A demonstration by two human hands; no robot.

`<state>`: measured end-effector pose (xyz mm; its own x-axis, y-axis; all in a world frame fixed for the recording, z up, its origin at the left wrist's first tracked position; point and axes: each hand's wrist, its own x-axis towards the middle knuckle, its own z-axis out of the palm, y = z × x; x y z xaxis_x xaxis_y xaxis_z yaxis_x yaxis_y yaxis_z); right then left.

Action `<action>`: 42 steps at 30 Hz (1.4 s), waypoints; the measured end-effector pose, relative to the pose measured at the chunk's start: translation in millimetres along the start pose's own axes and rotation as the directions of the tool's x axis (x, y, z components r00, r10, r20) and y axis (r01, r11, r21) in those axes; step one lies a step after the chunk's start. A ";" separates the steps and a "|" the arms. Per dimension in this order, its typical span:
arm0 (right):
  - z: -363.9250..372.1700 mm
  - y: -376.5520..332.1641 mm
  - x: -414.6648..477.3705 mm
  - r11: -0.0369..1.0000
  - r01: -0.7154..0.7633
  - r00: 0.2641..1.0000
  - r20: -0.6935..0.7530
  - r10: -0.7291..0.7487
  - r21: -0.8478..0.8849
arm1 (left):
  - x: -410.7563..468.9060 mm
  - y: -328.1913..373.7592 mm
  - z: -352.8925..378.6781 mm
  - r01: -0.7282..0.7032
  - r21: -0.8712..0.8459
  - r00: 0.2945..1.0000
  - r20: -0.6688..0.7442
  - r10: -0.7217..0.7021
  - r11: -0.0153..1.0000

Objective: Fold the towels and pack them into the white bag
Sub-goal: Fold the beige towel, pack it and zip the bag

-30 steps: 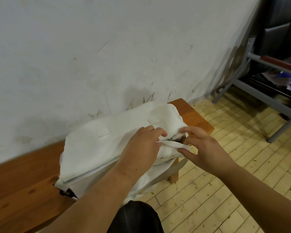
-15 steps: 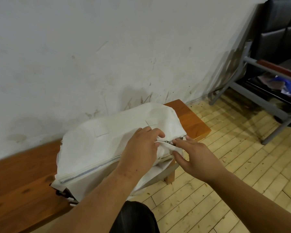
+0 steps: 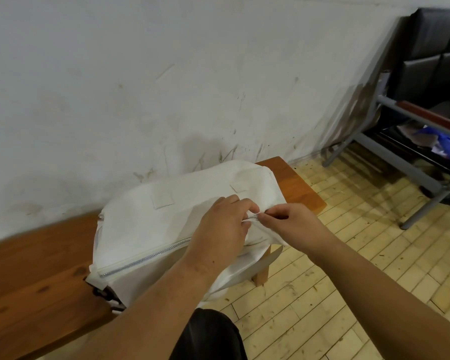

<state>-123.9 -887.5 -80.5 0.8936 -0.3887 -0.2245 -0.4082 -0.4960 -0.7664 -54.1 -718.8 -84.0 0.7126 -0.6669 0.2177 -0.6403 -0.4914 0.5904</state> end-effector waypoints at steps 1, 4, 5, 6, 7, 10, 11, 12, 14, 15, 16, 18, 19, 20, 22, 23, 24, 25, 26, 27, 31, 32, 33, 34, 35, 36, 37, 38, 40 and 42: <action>-2.4 -2.1 0.3 0.997 -0.033 0.999 0.029 0.031 0.071 | -0.3 0.5 -0.2 -0.010 0.011 1.000 0.005 0.010 1.000; -4.8 -7.7 2.0 0.979 -0.112 0.990 0.107 0.095 0.171 | -0.7 -0.3 0.3 -0.022 0.015 1.000 0.003 0.022 1.000; -5.2 -8.8 3.1 0.977 -0.129 0.985 0.132 0.108 0.168 | -0.8 -1.2 0.6 -0.022 0.008 1.000 0.001 0.022 1.000; -5.8 -9.1 4.0 0.980 -0.136 0.982 0.151 0.114 0.148 | -1.3 -1.5 0.9 -0.026 0.004 1.000 0.001 0.026 1.000; -6.6 -10.8 3.6 0.985 -0.134 0.980 0.162 0.115 0.113 | -1.9 -1.8 1.3 -0.031 0.000 1.000 0.001 0.031 1.000; -7.0 -13.2 2.5 0.993 -0.045 0.989 0.133 0.059 -0.105 | -4.1 -2.8 3.3 -0.034 -0.006 0.999 -0.010 0.034 0.999; -6.8 -12.7 1.9 0.981 0.000 0.996 0.093 0.019 -0.192 | -4.4 -3.5 4.2 -0.035 -0.006 0.999 -0.015 0.034 0.999; -7.5 -11.5 1.1 0.963 0.042 0.999 0.040 -0.032 -0.265 | -4.3 -4.1 5.2 -0.037 -0.010 0.999 -0.022 0.037 0.999; -12.1 -11.5 -0.9 0.938 0.100 0.991 -0.053 -0.124 -0.333 | -3.9 -4.6 6.2 -0.042 -0.021 0.999 -0.035 0.041 0.999; -15.1 -11.8 -1.7 0.932 0.126 0.986 -0.057 -0.154 -0.340 | -3.8 -4.7 6.3 -0.042 -0.024 0.998 -0.038 0.041 0.999; -17.6 -11.5 -1.7 0.928 0.148 0.985 -0.036 -0.170 -0.342 | -3.5 -4.7 6.4 -0.044 -0.024 0.998 -0.039 0.043 0.999; -19.6 -12.2 -1.4 0.937 0.144 0.988 -0.008 -0.155 -0.319 | -3.4 -5.1 6.8 -0.048 -0.022 0.998 -0.041 0.048 0.999; -19.7 -12.3 -0.7 0.943 0.112 0.992 -0.018 -0.124 -0.314 | -3.4 -5.2 6.9 -0.048 -0.025 0.998 -0.042 0.046 0.999; -19.1 -12.0 0.7 0.945 0.070 0.996 -0.030 -0.084 -0.320 | -3.4 -5.2 6.9 -0.045 -0.030 0.998 -0.039 0.044 0.999; -15.5 -13.1 2.1 0.937 -0.005 1.000 -0.031 -0.006 -0.348 | -3.5 -5.4 7.2 -0.042 -0.033 0.999 -0.030 0.041 0.999; -12.5 -15.4 1.8 0.932 -0.013 1.000 -0.028 0.003 -0.363 | -3.6 -5.3 7.1 -0.041 -0.033 0.999 -0.027 0.040 0.999; -9.1 -17.5 1.8 0.925 -0.002 0.999 -0.034 -0.012 -0.381 | -3.4 -5.2 6.8 -0.038 -0.037 0.999 -0.028 0.037 0.999; -5.6 -20.0 1.5 0.918 0.015 0.998 -0.052 -0.039 -0.396 | -3.4 -5.0 6.6 -0.034 -0.043 0.999 -0.032 0.033 0.998; -2.6 -22.7 1.0 0.914 0.030 0.995 -0.070 -0.064 -0.405 | -3.3 -5.1 6.6 -0.030 -0.051 0.999 -0.039 0.028 0.998; -0.2 -25.6 0.7 0.912 0.039 0.993 -0.084 -0.081 -0.409 | -2.9 -5.6 6.9 -0.026 -0.057 0.999 -0.042 0.023 0.998; 2.2 -33.9 2.8 0.903 0.009 0.996 -0.077 -0.046 -0.429 | -4.0 -6.1 7.9 -0.030 -0.061 0.999 -0.045 0.027 0.998; 3.1 -35.2 4.1 0.893 -0.012 0.998 -0.061 -0.017 -0.450 | -4.7 -6.0 8.5 -0.036 -0.055 0.998 -0.049 0.033 0.998; 4.4 -35.8 6.0 0.886 -0.029 0.999 -0.046 0.008 -0.464 | -5.4 -5.7 9.1 -0.042 -0.050 0.998 -0.053 0.039 0.998; 6.2 -36.1 8.4 0.883 -0.038 0.999 -0.033 0.025 -0.467 | -6.3 -5.5 9.6 -0.046 -0.050 0.997 -0.057 0.043 0.998; 7.6 -36.6 10.6 0.884 -0.044 0.999 -0.022 0.038 -0.465 | -7.4 -5.2 9.8 -0.046 -0.053 0.997 -0.062 0.043 0.998; 8.0 -37.6 12.7 0.886 -0.049 0.999 -0.002 0.055 -0.461 | -8.4 -5.2 9.9 -0.046 -0.055 0.997 -0.063 0.042 0.997; 7.4 -39.3 14.0 0.891 -0.059 0.997 0.024 0.078 -0.451 | -9.1 -5.3 9.6 -0.048 -0.054 0.997 -0.060 0.044 0.997; 6.1 -40.9 15.2 0.897 -0.076 0.992 0.054 0.110 -0.435 | -10.0 -5.6 9.5 -0.055 -0.048 0.997 -0.055 0.052 0.997; 4.1 -44.4 16.8 0.904 -0.117 0.980 0.102 0.174 -0.411 | -12.0 -6.4 9.6 -0.079 -0.031 0.996 -0.045 0.077 0.996; 5.2 -46.9 17.2 0.889 -0.112 0.976 0.121 0.183 -0.445 | -13.4 -7.5 9.7 -0.095 -0.016 0.995 -0.039 0.094 0.995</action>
<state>-88.4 -866.9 -51.5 0.8196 -0.3764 -0.4320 -0.5457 -0.7425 -0.3885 -61.7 -711.6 -98.9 0.6596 -0.6880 0.3026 -0.7005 -0.4168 0.5793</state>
